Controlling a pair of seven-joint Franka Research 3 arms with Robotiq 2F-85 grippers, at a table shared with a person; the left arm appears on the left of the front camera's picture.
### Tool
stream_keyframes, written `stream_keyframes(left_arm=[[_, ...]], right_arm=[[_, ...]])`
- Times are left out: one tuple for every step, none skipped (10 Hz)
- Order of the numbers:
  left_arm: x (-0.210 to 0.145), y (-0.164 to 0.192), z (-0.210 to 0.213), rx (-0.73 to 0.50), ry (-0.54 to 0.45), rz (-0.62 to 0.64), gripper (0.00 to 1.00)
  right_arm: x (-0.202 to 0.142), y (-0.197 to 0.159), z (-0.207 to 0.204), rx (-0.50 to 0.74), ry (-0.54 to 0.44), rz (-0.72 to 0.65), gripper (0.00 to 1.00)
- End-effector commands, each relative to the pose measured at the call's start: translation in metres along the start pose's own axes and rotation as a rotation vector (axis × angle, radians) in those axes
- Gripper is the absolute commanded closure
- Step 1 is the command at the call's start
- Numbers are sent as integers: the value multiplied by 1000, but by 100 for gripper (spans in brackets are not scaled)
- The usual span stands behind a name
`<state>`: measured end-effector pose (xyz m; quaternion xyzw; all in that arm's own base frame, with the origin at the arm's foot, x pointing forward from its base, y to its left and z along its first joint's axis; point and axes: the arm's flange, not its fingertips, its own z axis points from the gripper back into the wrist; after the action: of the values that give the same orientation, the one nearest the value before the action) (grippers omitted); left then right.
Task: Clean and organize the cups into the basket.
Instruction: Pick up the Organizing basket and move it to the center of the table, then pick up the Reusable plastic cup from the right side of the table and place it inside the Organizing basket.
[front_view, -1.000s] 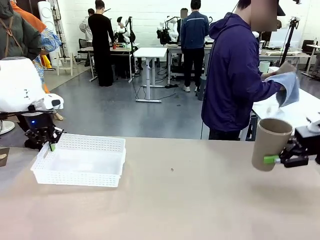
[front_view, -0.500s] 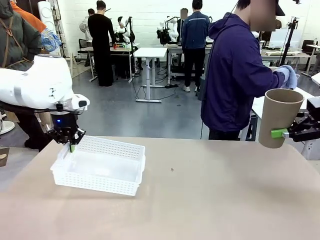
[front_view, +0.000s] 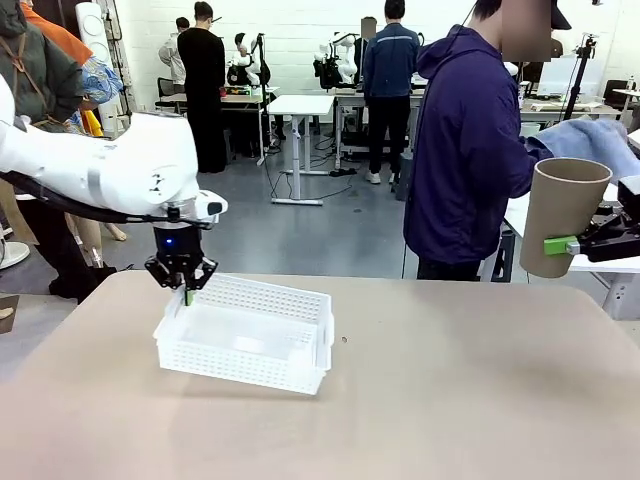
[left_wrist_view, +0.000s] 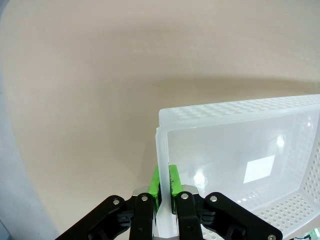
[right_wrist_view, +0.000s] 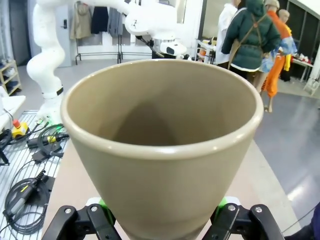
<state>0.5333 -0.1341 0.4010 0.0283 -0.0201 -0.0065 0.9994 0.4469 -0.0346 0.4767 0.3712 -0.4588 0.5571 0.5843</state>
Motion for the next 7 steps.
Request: stream_keyframes(left_arm=[[8, -29, 3, 10, 10, 29, 100], [11, -46, 2, 8, 14, 33, 100], [14, -65, 0, -1, 31, 32, 100], [16, -81, -2, -2, 37, 24, 100], [17, -98, -5, 3, 36, 24, 100], [17, -113, -7, 11, 34, 22, 100], [16, -124, -9, 14, 32, 20, 100]], right_arm=[[-6, 4, -4, 16, 9, 11, 38], [-6, 4, -4, 16, 9, 11, 38], [-6, 4, -4, 16, 9, 11, 38], [-6, 4, -4, 16, 9, 11, 38], [-6, 4, -4, 16, 9, 11, 38], [-6, 4, -4, 16, 9, 11, 38], [-6, 4, -4, 16, 9, 11, 38]])
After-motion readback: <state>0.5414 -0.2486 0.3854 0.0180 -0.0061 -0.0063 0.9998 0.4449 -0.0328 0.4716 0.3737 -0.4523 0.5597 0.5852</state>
